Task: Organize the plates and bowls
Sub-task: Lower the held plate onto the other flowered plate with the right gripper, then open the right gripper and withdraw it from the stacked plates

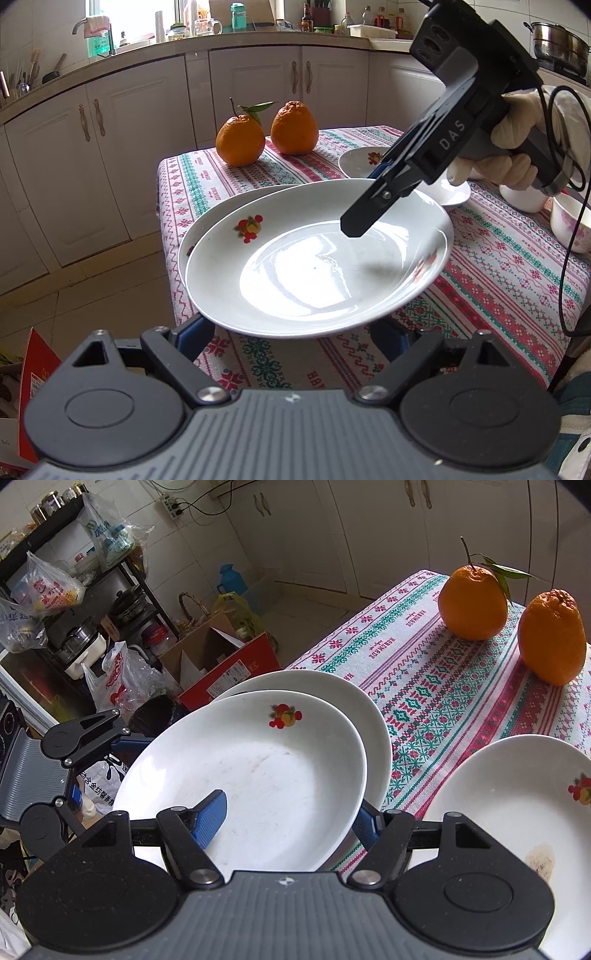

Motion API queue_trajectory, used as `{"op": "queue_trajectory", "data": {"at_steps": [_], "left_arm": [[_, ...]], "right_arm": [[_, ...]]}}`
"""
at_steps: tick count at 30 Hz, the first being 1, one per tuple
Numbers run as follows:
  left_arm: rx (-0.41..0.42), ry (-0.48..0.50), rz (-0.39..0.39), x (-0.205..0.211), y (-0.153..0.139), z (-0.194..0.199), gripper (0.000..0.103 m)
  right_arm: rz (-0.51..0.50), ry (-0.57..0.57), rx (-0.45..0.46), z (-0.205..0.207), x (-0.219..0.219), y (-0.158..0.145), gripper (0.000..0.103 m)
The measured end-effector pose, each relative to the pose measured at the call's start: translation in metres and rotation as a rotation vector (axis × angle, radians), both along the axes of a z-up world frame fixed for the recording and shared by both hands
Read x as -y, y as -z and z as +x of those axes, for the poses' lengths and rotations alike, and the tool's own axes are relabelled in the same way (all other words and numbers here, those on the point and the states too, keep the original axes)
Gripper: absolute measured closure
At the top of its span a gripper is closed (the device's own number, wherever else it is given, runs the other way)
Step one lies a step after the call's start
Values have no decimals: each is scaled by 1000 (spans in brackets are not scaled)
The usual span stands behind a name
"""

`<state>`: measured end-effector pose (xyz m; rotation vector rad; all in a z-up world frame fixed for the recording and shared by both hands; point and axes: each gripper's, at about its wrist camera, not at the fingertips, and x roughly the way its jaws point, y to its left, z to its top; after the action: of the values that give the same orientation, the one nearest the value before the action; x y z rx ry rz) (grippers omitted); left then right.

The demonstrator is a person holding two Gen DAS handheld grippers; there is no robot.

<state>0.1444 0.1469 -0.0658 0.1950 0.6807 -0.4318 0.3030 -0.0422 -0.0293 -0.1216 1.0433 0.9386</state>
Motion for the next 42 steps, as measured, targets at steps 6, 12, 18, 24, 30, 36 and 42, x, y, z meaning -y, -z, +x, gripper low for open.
{"op": "queue_trajectory", "data": {"at_steps": [6, 12, 18, 24, 30, 36, 42], "left_arm": [[-2, -2, 1, 0, 0, 1, 11], [-4, -5, -13, -2, 0, 1, 12], [-13, -7, -31, -5, 0, 3, 11], [-14, -11, -37, -6, 1, 3, 10], [7, -5, -15, -2, 0, -1, 12], [21, -9, -20, 0, -1, -6, 12], [37, -22, -23, 2, -5, -14, 12]], "right_arm": [[-2, 8, 3, -5, 3, -2, 27], [2, 20, 3, -11, 6, -6, 27], [-8, 34, 9, -15, 7, -8, 27], [-11, 46, 10, -17, 10, -9, 26], [-12, 53, 17, -21, 13, -9, 24], [-41, 66, 25, -27, 14, -4, 24], [-23, 81, 67, -39, 17, -7, 13]]}}
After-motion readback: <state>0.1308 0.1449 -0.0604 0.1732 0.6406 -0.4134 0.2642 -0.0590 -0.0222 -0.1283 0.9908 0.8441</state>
